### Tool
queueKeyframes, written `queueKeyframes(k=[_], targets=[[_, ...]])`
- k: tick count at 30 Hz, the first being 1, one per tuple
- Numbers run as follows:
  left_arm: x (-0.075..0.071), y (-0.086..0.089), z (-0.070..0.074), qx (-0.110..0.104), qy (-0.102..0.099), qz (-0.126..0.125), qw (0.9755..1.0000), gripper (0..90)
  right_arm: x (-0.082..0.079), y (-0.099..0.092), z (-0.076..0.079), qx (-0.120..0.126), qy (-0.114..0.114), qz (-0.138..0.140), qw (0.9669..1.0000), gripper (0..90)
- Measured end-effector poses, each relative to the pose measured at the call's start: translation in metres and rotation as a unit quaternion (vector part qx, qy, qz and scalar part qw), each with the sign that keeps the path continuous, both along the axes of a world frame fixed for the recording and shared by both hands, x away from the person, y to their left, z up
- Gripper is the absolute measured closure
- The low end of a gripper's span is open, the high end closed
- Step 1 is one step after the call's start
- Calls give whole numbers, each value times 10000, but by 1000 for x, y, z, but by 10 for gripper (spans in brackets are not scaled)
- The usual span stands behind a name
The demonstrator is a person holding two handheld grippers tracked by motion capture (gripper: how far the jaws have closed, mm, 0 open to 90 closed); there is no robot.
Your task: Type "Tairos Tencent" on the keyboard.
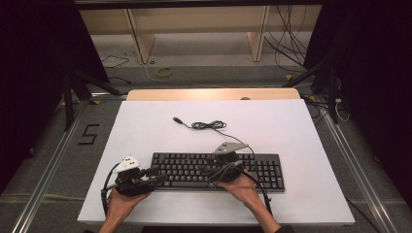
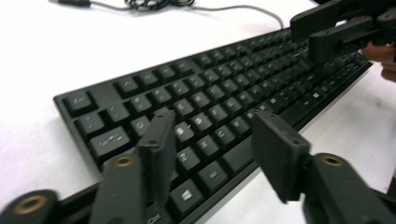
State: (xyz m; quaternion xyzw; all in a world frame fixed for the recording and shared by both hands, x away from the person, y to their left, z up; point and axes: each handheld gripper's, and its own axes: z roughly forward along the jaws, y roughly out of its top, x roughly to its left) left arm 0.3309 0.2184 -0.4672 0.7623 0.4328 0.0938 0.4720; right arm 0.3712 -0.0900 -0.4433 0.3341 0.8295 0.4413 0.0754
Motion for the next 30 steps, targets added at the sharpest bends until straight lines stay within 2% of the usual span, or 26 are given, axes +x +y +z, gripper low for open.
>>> queueKeyframes(k=[6, 9, 16, 20, 30], targets=[[3, 4, -3, 197, 254, 125, 9994, 690, 8, 22, -2, -137, 71, 198, 9997, 707], [5, 6, -4, 248, 333, 116, 9991, 744, 12, 31, -3, -269, 65, 266, 9993, 766], [8, 8, -6, 396, 432, 98, 9982, 851, 20, 46, -9, -366, 171, 331, 9986, 872], [9, 8, -7, 461, 455, 90, 9979, 886, 24, 53, -12, -411, 206, 343, 9984, 900], [12, 8, -9, 560, 525, 102, 9970, 890, 30, 68, -19, -612, 295, 327, 9972, 900]])
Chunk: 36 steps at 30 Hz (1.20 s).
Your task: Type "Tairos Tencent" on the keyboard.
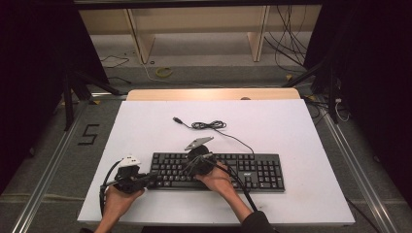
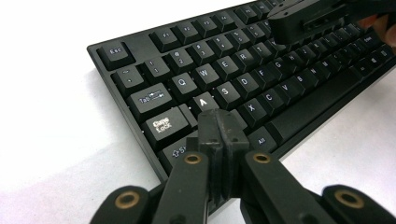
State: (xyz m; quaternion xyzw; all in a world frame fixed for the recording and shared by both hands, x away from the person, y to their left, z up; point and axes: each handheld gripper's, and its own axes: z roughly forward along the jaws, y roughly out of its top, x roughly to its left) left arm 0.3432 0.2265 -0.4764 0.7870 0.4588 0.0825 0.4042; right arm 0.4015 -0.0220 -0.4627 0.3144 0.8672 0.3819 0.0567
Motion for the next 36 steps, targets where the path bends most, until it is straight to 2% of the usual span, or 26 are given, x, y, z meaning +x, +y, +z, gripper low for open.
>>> queueKeyframes(k=[15, 30, 34, 36], targets=[[3, 0, -2, 23, 46, 6, 10000, 889, 6, 4, -8, -115, 116, -56, 9999, 900], [5, -2, -4, 99, 112, -24, 9999, 889, 7, 4, -10, -138, 141, -83, 9998, 900], [5, -3, -6, 181, 170, -30, 9997, 890, 7, 4, -10, -164, 133, -77, 9997, 900], [6, -3, -6, 141, 179, -11, 9997, 890, 7, 5, -12, -201, 129, -68, 9997, 900]])
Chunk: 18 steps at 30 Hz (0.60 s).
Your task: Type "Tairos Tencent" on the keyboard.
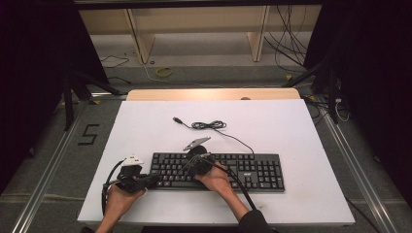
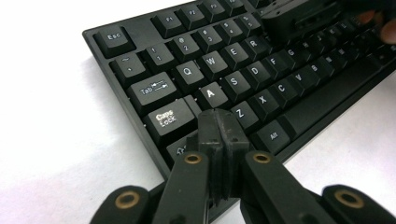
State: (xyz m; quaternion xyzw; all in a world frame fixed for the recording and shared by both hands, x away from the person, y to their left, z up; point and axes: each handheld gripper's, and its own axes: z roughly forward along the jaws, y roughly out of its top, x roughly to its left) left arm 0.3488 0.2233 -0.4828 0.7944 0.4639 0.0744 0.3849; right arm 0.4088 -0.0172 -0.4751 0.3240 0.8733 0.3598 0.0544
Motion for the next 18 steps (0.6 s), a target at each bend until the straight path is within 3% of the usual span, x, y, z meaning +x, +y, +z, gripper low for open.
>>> queueKeyframes(k=[9, 12, 18], targets=[[0, 0, -1, -37, 3, 31, 10000, 890, 0, 0, 0, -5, 1, -11, 10000, 900], [0, 1, 0, -107, 6, 44, 9999, 889, 1, -2, 1, 81, 108, -54, 9999, 900], [-1, 0, 4, -248, -145, 23, 9996, 854, 0, -13, 9, 407, 45, -185, 9990, 888]])
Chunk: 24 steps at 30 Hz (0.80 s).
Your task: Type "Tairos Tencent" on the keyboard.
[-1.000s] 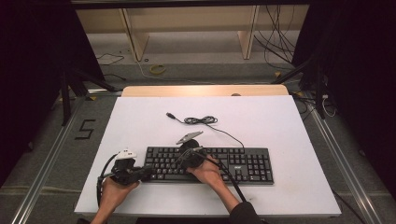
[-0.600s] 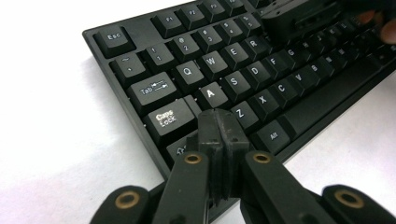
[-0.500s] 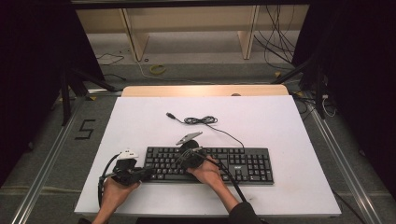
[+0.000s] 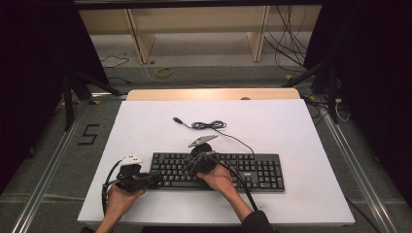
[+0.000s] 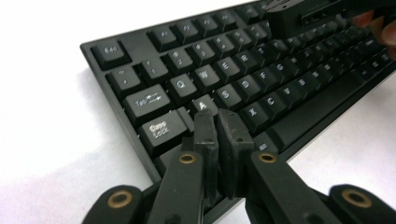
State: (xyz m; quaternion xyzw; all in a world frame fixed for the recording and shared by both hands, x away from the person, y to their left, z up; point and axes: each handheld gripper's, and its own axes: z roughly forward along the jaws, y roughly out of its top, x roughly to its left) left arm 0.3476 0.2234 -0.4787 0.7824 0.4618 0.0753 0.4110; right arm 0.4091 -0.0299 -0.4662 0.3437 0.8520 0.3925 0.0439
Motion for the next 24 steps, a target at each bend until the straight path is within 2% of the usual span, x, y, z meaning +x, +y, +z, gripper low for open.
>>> queueKeyframes(k=[8, 12, 19, 24], targets=[[-1, 0, 3, -188, -103, 9, 9998, 806, -2, -8, 5, 143, -60, 10, 9999, 830], [0, 1, 3, -309, -129, -25, 9994, 741, -3, -11, 7, 239, -85, 29, 9997, 779], [0, 2, 5, -509, -208, -46, 9985, 621, -7, -16, 11, 351, -134, 77, 9993, 634], [0, 0, 7, -591, -314, -7, 9978, 546, -12, -23, 14, 474, -151, 73, 9987, 584]])
